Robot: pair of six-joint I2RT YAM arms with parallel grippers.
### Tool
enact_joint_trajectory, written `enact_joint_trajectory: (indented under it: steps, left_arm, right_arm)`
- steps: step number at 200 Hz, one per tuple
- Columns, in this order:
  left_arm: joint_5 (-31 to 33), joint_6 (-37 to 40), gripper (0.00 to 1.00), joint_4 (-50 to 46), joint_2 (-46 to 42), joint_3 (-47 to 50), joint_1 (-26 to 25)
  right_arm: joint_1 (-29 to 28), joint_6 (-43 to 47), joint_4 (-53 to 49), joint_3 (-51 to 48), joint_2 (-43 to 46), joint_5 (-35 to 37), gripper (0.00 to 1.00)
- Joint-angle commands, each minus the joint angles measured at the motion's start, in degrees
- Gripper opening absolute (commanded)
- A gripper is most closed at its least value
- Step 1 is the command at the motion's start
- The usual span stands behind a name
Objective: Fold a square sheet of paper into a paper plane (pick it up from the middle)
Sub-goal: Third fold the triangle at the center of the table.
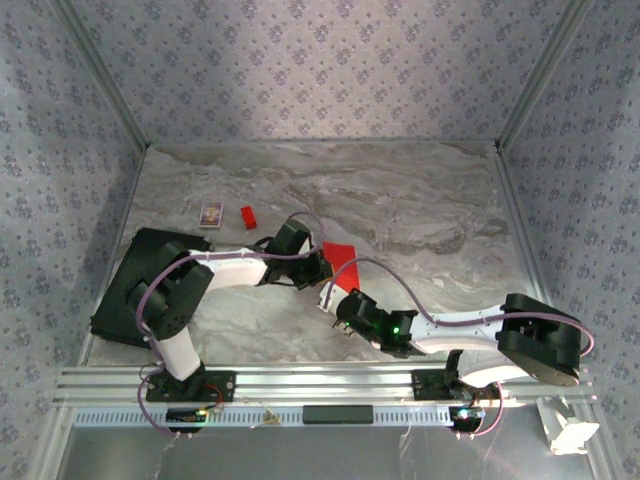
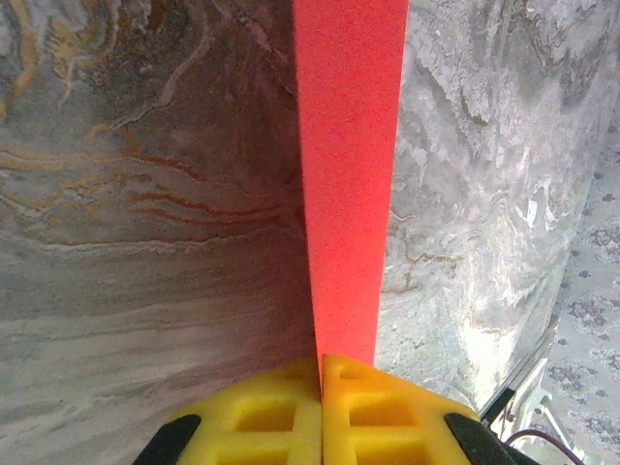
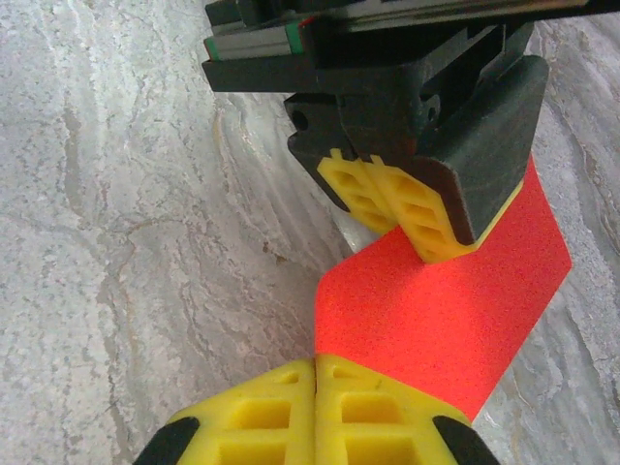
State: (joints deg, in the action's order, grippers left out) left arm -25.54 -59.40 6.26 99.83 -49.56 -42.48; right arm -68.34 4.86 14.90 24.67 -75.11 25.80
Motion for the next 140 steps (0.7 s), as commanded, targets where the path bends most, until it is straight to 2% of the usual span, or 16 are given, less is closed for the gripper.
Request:
enact_joint_trajectory:
  steps: [1,22,53,82,106,140]
  left_arm:
    - [1.9,1.1,0.19,-2.1,-1.9,0.0,0.4]
    - [3.4,1.7,0.4,-3.8,-4.0,0.9,1.1]
    - [6.1,2.2,0.59,-7.8,-9.1,2.1,2.9]
    - [8.8,3.2,0.65,-11.3,-13.9,3.2,4.4]
    - [8.6,4.7,0.65,-12.7,-15.1,2.9,5.4]
    - [6.5,7.5,0.56,-14.2,-13.5,0.1,6.3]
  right_arm:
    - [0.6,-2.2,1.8,-1.8,2.0,-0.5,0.0]
    - [1.9,-4.4,0.1,-1.2,2.1,-5.3,0.0]
    - [6.4,-8.2,1.5,-0.9,1.8,-24.2,0.0]
    - [10.9,-14.4,-1.0,1.9,0.0,-33.1,0.0]
    - [15.2,-19.2,-3.5,5.0,-2.1,-42.3,0.0]
    - [18.8,-23.8,-3.7,7.3,-5.5,-48.3,0.0]
